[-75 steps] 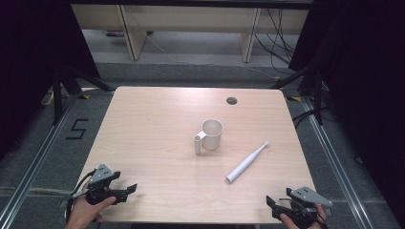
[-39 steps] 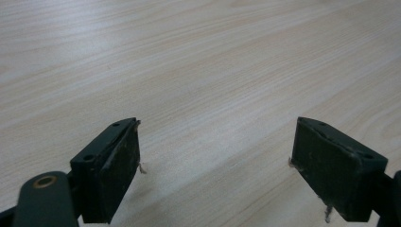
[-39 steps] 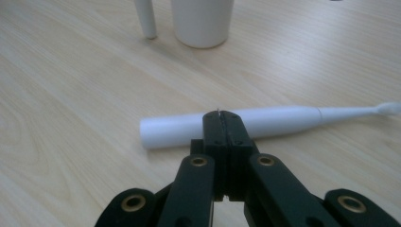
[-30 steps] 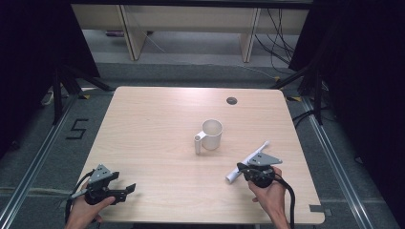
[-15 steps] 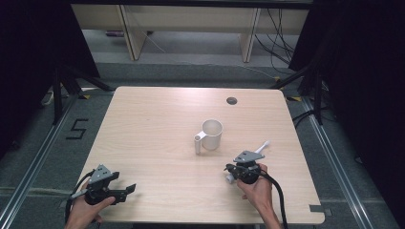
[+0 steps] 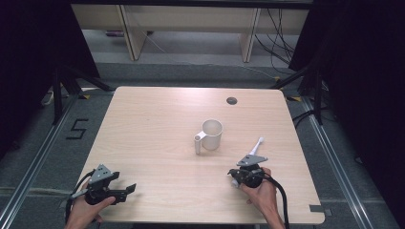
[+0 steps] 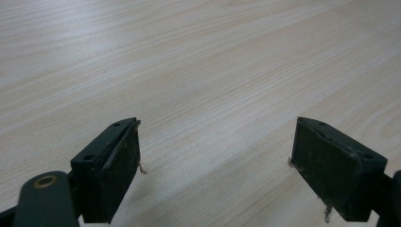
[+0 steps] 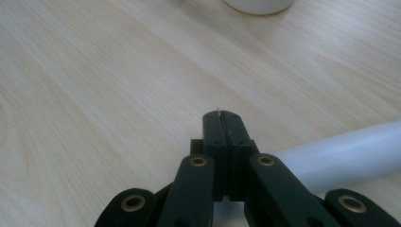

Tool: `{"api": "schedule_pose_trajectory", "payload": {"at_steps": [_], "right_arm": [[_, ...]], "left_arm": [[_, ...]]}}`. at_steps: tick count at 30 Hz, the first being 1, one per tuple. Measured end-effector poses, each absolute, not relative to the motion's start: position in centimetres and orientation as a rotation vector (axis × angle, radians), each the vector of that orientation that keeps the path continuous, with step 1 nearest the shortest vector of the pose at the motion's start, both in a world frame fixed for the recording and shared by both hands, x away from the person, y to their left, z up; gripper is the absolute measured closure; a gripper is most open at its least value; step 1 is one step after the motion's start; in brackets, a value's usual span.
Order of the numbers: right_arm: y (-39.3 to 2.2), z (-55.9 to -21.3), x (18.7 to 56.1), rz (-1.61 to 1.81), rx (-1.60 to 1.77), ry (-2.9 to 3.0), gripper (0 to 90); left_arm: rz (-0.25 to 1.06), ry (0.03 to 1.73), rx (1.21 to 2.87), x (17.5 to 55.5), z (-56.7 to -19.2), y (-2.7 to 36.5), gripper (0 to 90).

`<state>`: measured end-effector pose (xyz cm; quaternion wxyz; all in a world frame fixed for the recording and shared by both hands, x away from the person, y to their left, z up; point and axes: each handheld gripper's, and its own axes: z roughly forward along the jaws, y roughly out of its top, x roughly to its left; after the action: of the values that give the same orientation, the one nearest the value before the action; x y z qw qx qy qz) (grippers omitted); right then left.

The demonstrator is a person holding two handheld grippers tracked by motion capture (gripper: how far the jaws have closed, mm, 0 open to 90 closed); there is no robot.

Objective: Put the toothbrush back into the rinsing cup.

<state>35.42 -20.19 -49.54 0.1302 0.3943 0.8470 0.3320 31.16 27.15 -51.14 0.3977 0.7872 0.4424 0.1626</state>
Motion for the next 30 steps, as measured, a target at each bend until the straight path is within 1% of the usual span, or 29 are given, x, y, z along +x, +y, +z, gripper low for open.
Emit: {"api": "schedule_pose_trajectory", "payload": {"at_steps": [2, 3, 4, 7, 8, 12, 14, 17, 18, 20, 21, 23, 24, 25, 26, 28, 30], "right_arm": [[-20.6, -49.6, 35.2, 0.978, 1.141, 2.447, 90.0], [-20.8, -49.7, 35.0, 0.979, 1.145, 2.441, 90.0], [-21.1, -49.6, 34.8, 0.976, 1.150, 2.450, 90.0], [-21.7, -49.5, 34.3, 0.963, 1.163, 2.461, 90.0], [-21.9, -49.4, 34.2, 0.955, 1.161, 2.472, 90.0], [-22.7, -49.5, 33.5, 0.927, 1.170, 2.478, 90.0], [-23.3, -49.6, 33.1, 0.922, 1.185, 2.478, 90.0], [-24.2, -49.6, 32.8, 0.920, 1.198, 2.463, 90.0], [-24.6, -49.5, 32.6, 0.917, 1.220, 2.458, 90.0], [-25.3, -49.5, 32.4, 0.925, 1.223, 2.444, 90.0], [-25.4, -49.4, 32.4, 0.924, 1.235, 2.438, 90.0], [-25.8, -49.3, 32.1, 0.929, 1.279, 2.433, 90.0], [-26.1, -49.4, 32.2, 0.922, 1.240, 2.426, 90.0], [-26.7, -49.4, 32.2, 0.921, 1.240, 2.424, 90.0], [-26.7, -49.4, 32.2, 0.921, 1.240, 2.424, 90.0], [-27.0, -49.3, 32.1, 0.915, 1.260, 2.420, 90.0], [-27.2, -49.3, 32.1, 0.922, 1.260, 2.416, 90.0]], "left_arm": [[0.411, 1.121, 1.995, 31.2, -51.1, 27.1, 15.7], [0.407, 1.137, 1.952, 31.2, -51.3, 26.8, 15.7], [0.407, 1.137, 1.953, 31.2, -51.3, 26.8, 15.7], [0.408, 1.117, 2.009, 31.3, -51.1, 27.1, 15.8], [0.406, 1.134, 1.953, 31.3, -51.3, 26.7, 15.7], [0.404, 1.116, 2.004, 31.4, -51.1, 26.9, 15.8], [0.402, 1.132, 1.961, 31.4, -51.3, 26.6, 15.8], [0.406, 1.122, 1.988, 31.4, -51.2, 26.7, 15.7], [0.403, 1.136, 1.952, 31.4, -51.4, 26.5, 15.8], [0.402, 1.132, 1.964, 31.4, -51.3, 26.5, 15.7], [0.404, 1.115, 2.007, 31.5, -51.2, 26.8, 15.8], [0.403, 1.116, 2.008, 31.4, -51.2, 26.8, 15.8], [0.404, 1.116, 2.007, 31.4, -51.2, 26.8, 15.8], [0.400, 1.135, 1.964, 31.4, -51.3, 26.5, 15.7], [0.405, 1.118, 2.009, 31.4, -51.2, 26.8, 15.7], [0.411, 1.134, 1.951, 31.4, -51.4, 26.5, 15.8], [0.406, 1.136, 1.963, 31.4, -51.4, 26.5, 15.8]]}}
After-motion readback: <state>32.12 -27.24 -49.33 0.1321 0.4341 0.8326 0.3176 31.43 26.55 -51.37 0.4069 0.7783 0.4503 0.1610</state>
